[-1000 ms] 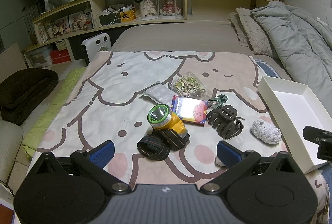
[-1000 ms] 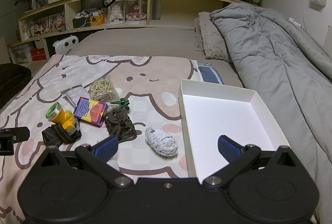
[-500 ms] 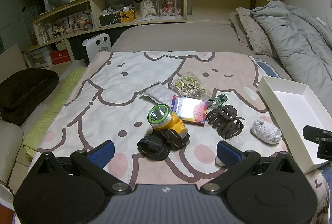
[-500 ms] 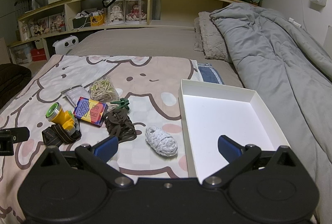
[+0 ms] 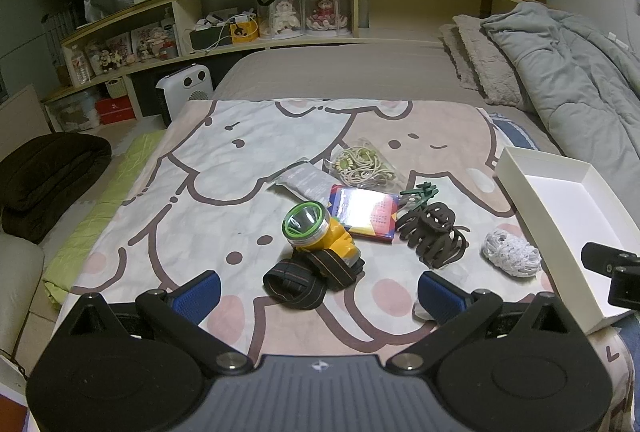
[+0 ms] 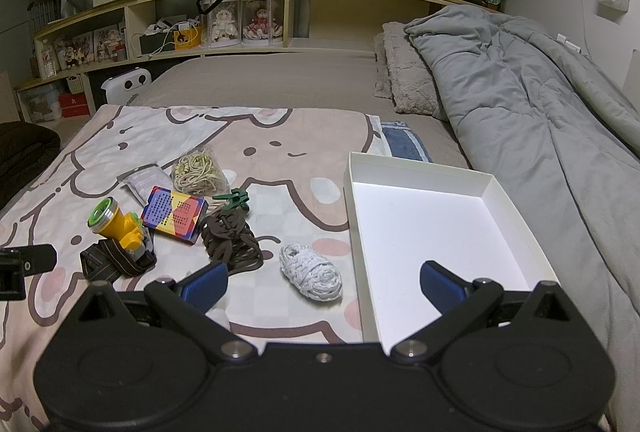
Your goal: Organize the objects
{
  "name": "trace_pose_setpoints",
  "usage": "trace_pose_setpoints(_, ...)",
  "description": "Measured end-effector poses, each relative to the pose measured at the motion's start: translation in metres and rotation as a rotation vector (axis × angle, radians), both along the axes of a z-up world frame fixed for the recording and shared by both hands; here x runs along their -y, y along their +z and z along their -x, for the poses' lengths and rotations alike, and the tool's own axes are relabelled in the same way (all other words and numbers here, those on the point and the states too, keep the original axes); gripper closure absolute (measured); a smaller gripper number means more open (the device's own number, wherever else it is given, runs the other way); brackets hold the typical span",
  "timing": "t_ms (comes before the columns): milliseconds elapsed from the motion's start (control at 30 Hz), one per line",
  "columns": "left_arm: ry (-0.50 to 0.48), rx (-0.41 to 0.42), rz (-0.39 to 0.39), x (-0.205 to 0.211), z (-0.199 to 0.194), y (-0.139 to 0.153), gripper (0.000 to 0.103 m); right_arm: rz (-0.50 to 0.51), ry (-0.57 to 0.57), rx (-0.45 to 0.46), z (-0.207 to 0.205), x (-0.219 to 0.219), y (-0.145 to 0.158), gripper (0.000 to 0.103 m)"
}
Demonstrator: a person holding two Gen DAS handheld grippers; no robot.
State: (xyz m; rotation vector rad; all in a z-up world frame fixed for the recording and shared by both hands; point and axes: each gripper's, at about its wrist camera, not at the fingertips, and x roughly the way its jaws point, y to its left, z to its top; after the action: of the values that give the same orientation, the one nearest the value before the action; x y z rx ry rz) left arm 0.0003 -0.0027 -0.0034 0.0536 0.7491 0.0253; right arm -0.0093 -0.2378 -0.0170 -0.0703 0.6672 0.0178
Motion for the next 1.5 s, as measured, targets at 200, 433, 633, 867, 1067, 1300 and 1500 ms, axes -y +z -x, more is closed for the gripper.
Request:
trace_pose_setpoints(200, 0.001, 0.000, 0.000, 0.000, 0.000, 0.000, 0.000, 0.000, 0.001, 0.000, 0.000, 0.000, 0.000, 0.000)
trace_pose_setpoints(433, 0.001, 0.000, 0.000, 0.000, 0.000, 0.000, 0.000, 0.000, 0.000, -0.001, 0.000, 0.000, 0.000, 0.000)
trace_pose_setpoints(633, 0.002, 0.000, 0.000, 0.000, 0.000, 0.000, 0.000, 0.000, 0.000, -0.002, 0.000, 0.000, 0.000, 0.000)
trace_pose_setpoints(867, 0.002, 0.000, 0.000, 0.000, 0.000, 0.000, 0.000, 0.000, 0.000, -0.002, 0.000, 0.000, 0.000, 0.000)
trace_pose_setpoints(1067, 0.004, 0.008, -0.003, 0.003, -0.001, 0.001, 0.000, 0.000, 0.003, -0.001, 0.000, 0.000, -0.001, 0.000)
trace_pose_setpoints(1300, 0.022, 0.034, 0.006, -0.002, -0.010, 0.008, 0.000, 0.015, 0.009, 0.035, -0.001, -0.003, -0.001, 0.000)
trace_pose_setpoints(1500, 0.069, 0.064, -0.002, -0.013, -0.028, 0.011, 0.000, 0.018, 0.037, 0.072, -0.013, -0.004, 0.006, 0.000)
